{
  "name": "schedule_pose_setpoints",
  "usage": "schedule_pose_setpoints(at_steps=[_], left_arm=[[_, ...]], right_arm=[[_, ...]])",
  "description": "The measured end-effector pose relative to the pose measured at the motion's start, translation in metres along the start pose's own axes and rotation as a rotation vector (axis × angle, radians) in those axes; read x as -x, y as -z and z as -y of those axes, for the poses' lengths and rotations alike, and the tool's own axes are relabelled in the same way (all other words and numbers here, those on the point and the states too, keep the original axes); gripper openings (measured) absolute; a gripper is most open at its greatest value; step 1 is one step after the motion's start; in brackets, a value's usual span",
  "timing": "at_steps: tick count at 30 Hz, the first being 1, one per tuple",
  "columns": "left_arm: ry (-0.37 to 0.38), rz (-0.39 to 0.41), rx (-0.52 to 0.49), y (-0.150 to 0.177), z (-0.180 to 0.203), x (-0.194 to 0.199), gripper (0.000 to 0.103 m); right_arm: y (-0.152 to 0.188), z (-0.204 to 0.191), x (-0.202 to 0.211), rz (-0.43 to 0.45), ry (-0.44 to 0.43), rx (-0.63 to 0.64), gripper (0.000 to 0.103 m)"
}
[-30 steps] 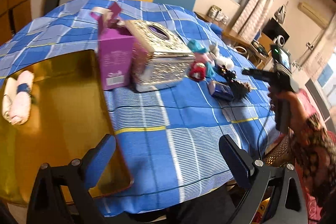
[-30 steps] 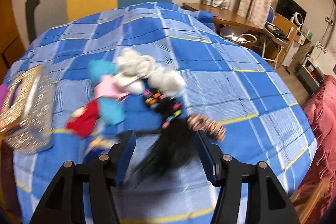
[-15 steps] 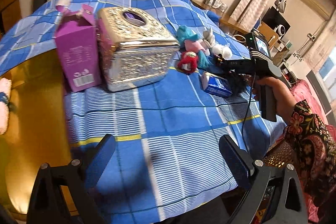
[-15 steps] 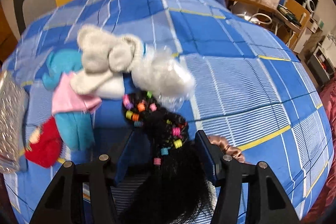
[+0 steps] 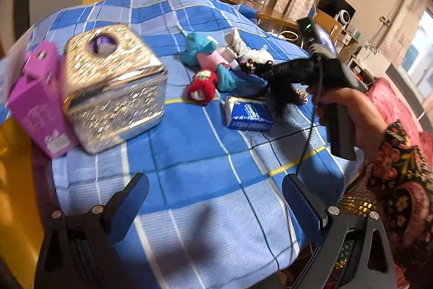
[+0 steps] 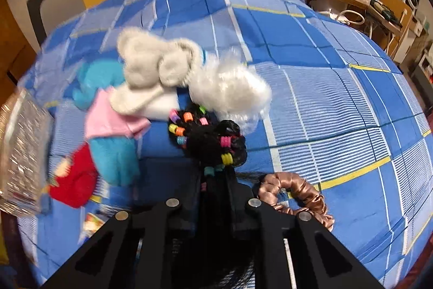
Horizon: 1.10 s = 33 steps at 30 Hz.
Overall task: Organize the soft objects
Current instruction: 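Grasp the blue Tempo tissue pack with the left gripper while the right holds the hair tie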
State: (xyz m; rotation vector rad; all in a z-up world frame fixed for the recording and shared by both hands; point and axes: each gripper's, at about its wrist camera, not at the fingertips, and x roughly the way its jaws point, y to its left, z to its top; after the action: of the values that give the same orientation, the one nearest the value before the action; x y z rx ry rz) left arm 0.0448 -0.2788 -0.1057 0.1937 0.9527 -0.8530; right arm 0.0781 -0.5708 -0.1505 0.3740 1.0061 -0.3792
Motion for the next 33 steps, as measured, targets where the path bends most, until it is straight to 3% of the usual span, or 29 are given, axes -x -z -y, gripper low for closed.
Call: schedule_pose_setpoints(at_steps=[5, 9, 15, 20, 23, 24, 27, 31, 33], left_arm=[[-0.005, -0.006, -0.088, -0.026, 0.02, -0.026, 0.102], [0.059, -0.065, -0.15, -0.054, 0.036, -0.063, 0.103], [0.071, -0.155, -0.174, -0.075, 0.039, -0.129, 0.103], [0.283, -0.186, -0.162, -0.065, 0.05, -0.13, 0.102], [0.432, -0.196, -0.231, -0.053, 0.07, -0.111, 0.102], [0.445, -0.196, -0.281, -0.049, 0.076, -0.105, 0.102], [0.339, -0.17, -0.357, -0.05, 0.084, -0.104, 0.102], [0.158, -0.116, -0.335, -0.071, 0.075, -0.118, 0.102], [0.14, -0.112, -0.353, -0.078, 0.077, -0.128, 0.102]], right_arm=[[-0.002, 0.02, 0.035, 0.111, -0.116, -0.115, 0.015], [-0.004, 0.038, 0.068, 0.229, -0.155, -0.194, 0.015], [-0.006, 0.056, 0.087, 0.332, -0.129, -0.266, 0.015], [-0.007, 0.068, 0.084, 0.322, -0.139, -0.315, 0.015], [-0.007, 0.071, 0.085, 0.334, -0.154, -0.332, 0.015], [-0.006, 0.072, 0.087, 0.34, -0.157, -0.337, 0.015], [-0.004, 0.077, 0.089, 0.352, -0.156, -0.358, 0.015], [-0.004, 0.082, 0.09, 0.357, -0.165, -0.381, 0.015], [-0.004, 0.082, 0.091, 0.361, -0.164, -0.38, 0.015]])
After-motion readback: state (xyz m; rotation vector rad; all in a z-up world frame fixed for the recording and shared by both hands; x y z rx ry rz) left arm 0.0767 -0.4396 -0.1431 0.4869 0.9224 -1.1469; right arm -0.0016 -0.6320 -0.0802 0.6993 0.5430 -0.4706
